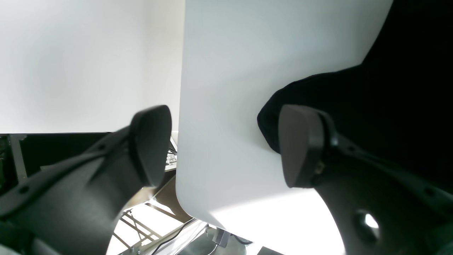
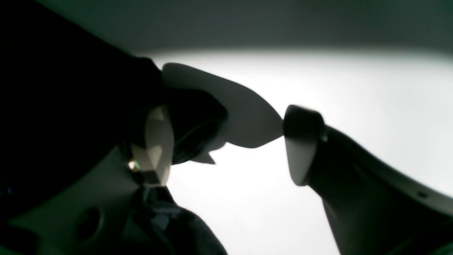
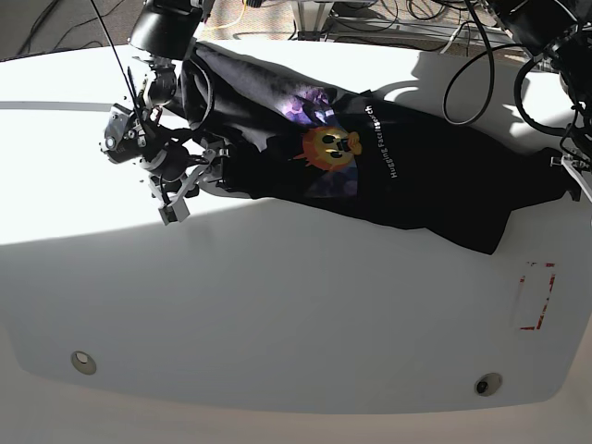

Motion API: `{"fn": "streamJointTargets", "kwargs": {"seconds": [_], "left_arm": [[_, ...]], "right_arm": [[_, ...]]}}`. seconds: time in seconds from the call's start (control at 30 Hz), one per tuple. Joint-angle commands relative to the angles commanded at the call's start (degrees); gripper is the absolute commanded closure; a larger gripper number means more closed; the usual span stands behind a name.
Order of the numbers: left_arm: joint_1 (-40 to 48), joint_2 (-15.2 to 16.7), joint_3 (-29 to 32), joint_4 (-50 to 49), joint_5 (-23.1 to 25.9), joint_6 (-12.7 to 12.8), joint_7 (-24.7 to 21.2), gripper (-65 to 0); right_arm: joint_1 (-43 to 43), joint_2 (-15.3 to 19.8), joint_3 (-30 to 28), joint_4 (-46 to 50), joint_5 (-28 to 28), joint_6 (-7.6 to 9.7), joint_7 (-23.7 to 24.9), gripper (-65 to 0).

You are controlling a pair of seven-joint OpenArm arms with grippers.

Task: Layout the t-shirt on the table in an organized manner, then fold the t-shirt properly
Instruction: 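Release the t-shirt and move the right gripper to its hem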

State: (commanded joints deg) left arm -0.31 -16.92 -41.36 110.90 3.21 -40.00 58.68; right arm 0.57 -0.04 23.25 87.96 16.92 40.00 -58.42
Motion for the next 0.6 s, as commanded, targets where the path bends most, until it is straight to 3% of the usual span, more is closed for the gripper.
{"fn": "streamJointTargets", "kwargs": {"seconds": [0.1,0.33,0.43,0.47,0.57,0.6], "left_arm": [[0.0,0.0,0.1,-0.1,0.1,0.0,0.0,-43.5],[-0.1,0.1,0.7,-0.2,0.1,0.0,-0.1,-43.5],[-0.2,0.1,2.4,-0.3,0.3,0.0,-0.1,-43.3],[-0.3,0.1,3.0,-0.4,0.4,0.0,-0.1,-43.3],[-0.4,0.2,4.2,-0.4,0.4,0.0,-0.1,-43.3],[-0.4,0.2,4.7,-0.5,0.4,0.0,-0.1,-43.3]], "right_arm": [[-1.3,0.0,-2.8,0.2,0.0,0.0,0.0,-31.7],[-4.4,0.0,-7.2,3.0,0.1,0.0,0.1,-29.6],[-4.7,0.0,-8.4,3.9,0.1,0.0,0.3,-19.2],[-4.7,0.0,-8.6,3.9,0.1,0.0,0.3,-12.2],[-4.6,0.0,-8.8,4.0,0.0,0.0,0.3,-0.5],[-4.6,0.0,-8.8,4.0,0.0,0.0,0.3,0.0]]}}
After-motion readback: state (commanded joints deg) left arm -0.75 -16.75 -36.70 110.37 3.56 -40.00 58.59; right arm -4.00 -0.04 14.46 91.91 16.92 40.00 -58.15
